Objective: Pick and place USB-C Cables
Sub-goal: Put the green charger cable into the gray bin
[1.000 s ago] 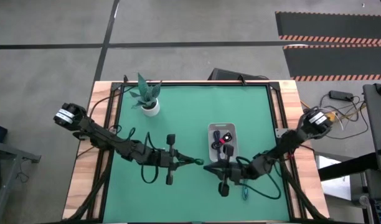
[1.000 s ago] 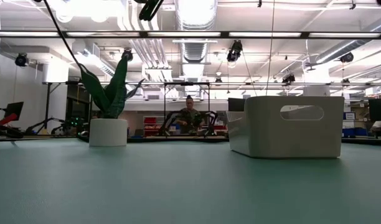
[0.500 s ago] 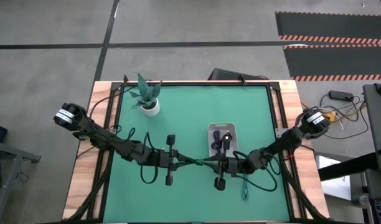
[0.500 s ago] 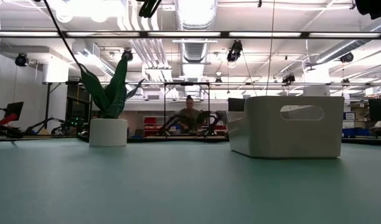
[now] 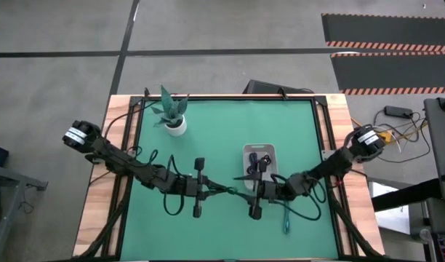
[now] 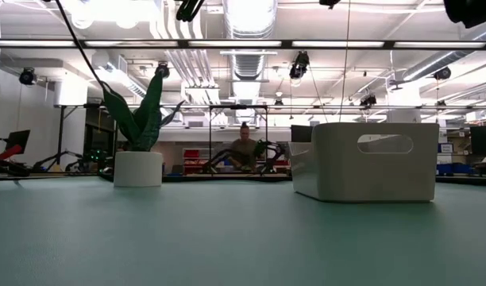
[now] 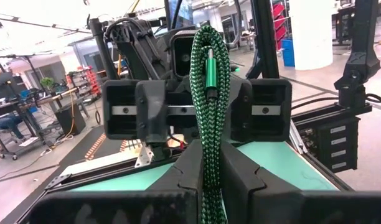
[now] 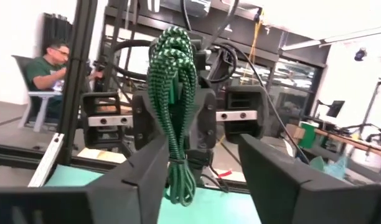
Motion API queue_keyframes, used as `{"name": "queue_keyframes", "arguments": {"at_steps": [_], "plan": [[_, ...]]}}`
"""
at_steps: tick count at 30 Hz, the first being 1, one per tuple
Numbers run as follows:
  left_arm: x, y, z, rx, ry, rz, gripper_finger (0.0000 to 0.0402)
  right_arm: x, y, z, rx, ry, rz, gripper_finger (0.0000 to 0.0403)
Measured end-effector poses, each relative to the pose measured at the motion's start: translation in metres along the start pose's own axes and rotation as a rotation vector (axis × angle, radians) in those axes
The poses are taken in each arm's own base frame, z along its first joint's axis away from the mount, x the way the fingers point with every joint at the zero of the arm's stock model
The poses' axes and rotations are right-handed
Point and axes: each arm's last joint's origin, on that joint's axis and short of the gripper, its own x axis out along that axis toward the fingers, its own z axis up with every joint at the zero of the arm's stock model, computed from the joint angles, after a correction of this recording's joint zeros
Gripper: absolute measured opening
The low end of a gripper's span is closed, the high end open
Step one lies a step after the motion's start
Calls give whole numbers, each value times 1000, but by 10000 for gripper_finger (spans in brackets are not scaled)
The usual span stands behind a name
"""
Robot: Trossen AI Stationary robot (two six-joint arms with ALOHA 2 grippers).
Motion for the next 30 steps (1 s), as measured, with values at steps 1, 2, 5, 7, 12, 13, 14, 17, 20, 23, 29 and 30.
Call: {"name": "queue_keyframes", "arguments": {"at_steps": [1, 2, 5, 7, 12, 13, 14, 17, 20, 23, 29, 30], "plan": [[0, 0, 0, 0, 0, 0, 16, 1, -1, -1, 3, -5, 10, 191], [0, 0, 0, 0, 0, 0, 16, 2, -3, -1, 8, -10, 22, 197], [0, 0, 0, 0, 0, 1, 16, 5, -6, -2, 22, -28, 59, 206], [0, 0, 0, 1, 1, 1, 16, 7, -6, -1, 21, -38, 82, 207], [0, 1, 0, 1, 7, 26, 16, 13, -8, 4, 0, -66, 105, 207], [0, 1, 0, 1, 7, 26, 16, 15, -9, 5, -1, -68, 102, 207], [0, 1, 0, 1, 8, 27, 16, 16, -9, 6, -7, -66, 100, 207], [0, 1, 0, 0, 9, 34, 16, 21, -11, 7, -22, -59, 97, 207], [0, 2, -1, -1, 19, 71, 16, 27, -12, 9, -29, -56, 113, 207], [0, 2, -1, -1, 22, 80, 16, 30, -13, 11, -36, -58, 113, 207], [0, 3, -1, -3, 22, 82, 16, 32, -14, 14, -47, -64, 107, 187], [0, 3, -1, -4, 22, 82, 16, 33, -15, 14, -46, -64, 106, 181]]}}
